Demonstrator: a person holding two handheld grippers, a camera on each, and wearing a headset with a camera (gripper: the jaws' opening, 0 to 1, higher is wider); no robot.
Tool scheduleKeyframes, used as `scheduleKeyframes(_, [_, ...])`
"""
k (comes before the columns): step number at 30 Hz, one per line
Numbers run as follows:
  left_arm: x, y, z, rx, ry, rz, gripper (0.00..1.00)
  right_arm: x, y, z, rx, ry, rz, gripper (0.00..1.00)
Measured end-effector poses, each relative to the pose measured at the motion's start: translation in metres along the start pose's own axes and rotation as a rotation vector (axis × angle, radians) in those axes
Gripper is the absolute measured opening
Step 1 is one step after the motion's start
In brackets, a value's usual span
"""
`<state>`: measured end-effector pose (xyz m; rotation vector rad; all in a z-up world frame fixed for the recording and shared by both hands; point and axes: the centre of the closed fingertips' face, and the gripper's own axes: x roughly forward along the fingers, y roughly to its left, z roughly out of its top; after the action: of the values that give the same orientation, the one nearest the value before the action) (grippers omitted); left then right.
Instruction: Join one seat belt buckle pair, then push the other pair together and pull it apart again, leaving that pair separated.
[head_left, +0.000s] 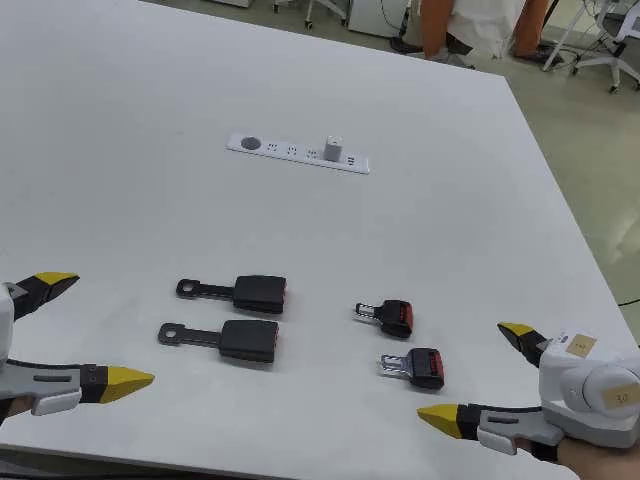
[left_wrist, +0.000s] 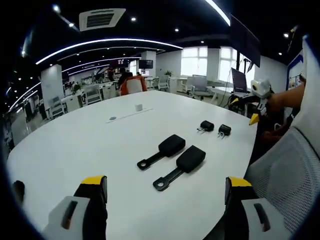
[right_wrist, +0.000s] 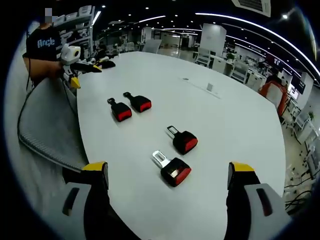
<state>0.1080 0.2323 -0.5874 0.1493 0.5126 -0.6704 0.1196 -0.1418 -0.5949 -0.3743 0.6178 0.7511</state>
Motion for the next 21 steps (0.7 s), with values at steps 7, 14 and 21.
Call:
scheduleKeyframes(7, [-0.0002, -0.0006, 0.0009, 0.003, -0.001, -0.001, 1.00, 0.0013, 0.0015, 0.0000, -0.003, 0.003, 0.007, 1.00])
scheduleKeyframes(14, [-0.0006, -0.0027, 0.0032, 0.005, -0.006, 0.003, 1.00, 0.0036, 0.0009, -0.0003, -0.001, 0.001, 0.010, 1.00])
scheduleKeyframes(21, [-0.0013, 0.0000, 0.0034, -0.003, -0.009, 0.006, 1.00, 0.0029, 0.0004, 0.0020, 0.002, 0.001, 0.008, 1.00])
